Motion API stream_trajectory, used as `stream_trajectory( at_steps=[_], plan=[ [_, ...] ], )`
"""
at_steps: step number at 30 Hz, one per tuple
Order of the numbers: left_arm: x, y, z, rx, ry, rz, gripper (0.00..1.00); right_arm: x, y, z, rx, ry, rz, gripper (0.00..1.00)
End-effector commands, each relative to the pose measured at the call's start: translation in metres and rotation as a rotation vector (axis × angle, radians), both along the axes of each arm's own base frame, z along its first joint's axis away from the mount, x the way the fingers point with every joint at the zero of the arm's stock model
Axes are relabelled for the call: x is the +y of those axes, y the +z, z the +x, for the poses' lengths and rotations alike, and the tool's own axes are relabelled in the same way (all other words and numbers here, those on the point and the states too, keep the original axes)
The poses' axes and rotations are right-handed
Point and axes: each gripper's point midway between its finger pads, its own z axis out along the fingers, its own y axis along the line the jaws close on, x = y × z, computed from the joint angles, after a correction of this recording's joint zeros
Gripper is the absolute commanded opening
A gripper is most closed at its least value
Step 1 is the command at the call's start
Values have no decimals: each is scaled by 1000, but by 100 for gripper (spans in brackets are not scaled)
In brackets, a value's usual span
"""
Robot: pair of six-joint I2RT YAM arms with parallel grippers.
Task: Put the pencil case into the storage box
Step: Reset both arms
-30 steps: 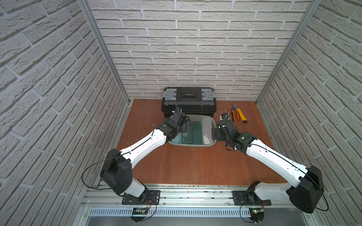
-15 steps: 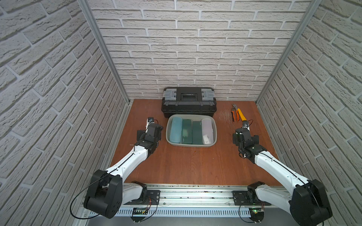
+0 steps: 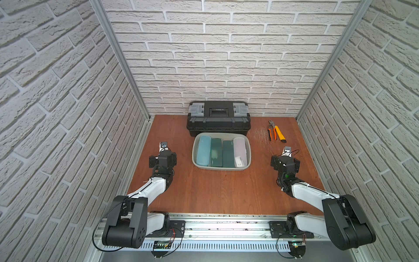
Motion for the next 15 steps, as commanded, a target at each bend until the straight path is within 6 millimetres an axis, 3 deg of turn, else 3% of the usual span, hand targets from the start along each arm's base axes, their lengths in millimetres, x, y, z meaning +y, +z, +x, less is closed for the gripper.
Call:
stream_trajectory(
  at_steps=[1,7,13,15],
  plan=[
    [-2,11,16,-118,-51,-57,98,10,24,20,-137,74,4,99],
    [-13,2,44,-61,-171,-96,99,33,-5,44,-110,217,-6,99],
    [-31,-12,66,3,-315,-112,97,30,-8,48,-77,218,34,99],
    [-14,-13,61,-51,-246,-147,98,29,-8,48,-78,217,35,99]
  ],
)
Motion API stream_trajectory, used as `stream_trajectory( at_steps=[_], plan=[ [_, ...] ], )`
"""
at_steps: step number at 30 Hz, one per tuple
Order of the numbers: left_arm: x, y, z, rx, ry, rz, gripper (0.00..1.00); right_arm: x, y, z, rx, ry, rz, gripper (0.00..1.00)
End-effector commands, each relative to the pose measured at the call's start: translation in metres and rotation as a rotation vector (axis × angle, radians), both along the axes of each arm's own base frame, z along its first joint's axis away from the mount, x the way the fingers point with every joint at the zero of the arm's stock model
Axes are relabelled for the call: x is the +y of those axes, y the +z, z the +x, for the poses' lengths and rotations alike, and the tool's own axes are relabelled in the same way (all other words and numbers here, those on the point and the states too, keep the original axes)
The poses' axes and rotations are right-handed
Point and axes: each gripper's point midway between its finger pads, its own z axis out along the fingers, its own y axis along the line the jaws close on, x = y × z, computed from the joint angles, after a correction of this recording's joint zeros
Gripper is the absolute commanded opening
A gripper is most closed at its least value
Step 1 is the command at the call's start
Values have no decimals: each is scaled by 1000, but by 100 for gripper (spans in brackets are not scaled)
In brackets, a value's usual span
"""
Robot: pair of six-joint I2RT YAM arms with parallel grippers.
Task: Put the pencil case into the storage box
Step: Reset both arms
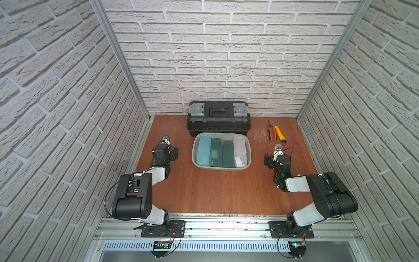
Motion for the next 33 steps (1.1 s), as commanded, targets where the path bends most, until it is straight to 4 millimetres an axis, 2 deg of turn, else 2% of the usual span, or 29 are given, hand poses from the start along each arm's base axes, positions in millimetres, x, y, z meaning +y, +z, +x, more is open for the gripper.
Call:
stream_trajectory(
  at_steps=[1,4,33],
  plan=[
    [5,-3,-6,-52,-25,-50,99,3,24,12,-87,20,17,99],
    [4,-7,-12,-127,-29,-36,99,2,24,11,-86,20,16,99],
    [3,-10,-12,-106,-33,-41,98,2,24,12,-83,23,23,99]
  ],
)
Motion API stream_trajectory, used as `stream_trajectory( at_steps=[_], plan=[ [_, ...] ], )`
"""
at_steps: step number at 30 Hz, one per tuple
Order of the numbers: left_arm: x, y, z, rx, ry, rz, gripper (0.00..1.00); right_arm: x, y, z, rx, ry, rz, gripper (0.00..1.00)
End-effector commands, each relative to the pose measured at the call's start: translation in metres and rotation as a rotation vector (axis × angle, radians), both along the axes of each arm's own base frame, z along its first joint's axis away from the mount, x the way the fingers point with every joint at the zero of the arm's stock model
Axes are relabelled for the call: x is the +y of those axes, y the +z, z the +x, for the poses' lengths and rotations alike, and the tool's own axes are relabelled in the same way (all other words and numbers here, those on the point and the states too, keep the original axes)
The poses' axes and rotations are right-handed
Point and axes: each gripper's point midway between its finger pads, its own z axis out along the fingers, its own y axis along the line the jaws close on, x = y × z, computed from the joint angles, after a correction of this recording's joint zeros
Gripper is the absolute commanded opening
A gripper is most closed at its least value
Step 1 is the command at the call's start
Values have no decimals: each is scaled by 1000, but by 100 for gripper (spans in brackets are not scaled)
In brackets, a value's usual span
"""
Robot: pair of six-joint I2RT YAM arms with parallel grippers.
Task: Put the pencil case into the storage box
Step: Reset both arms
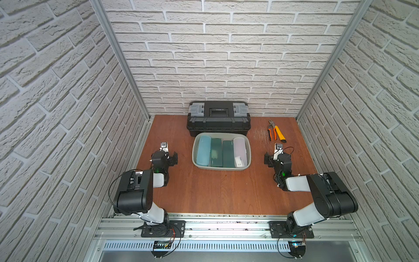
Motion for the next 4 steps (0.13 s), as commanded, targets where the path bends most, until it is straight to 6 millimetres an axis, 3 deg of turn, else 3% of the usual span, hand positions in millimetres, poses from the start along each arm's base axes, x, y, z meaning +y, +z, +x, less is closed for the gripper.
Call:
stream_trajectory(
  at_steps=[1,4],
  plan=[
    [-1,13,6,-54,-10,-4,98,-2,21,8,-73,-4,8,99],
    [-2,12,5,-52,-10,-5,99,-2,21,8,-71,-5,9,99]
  ],
)
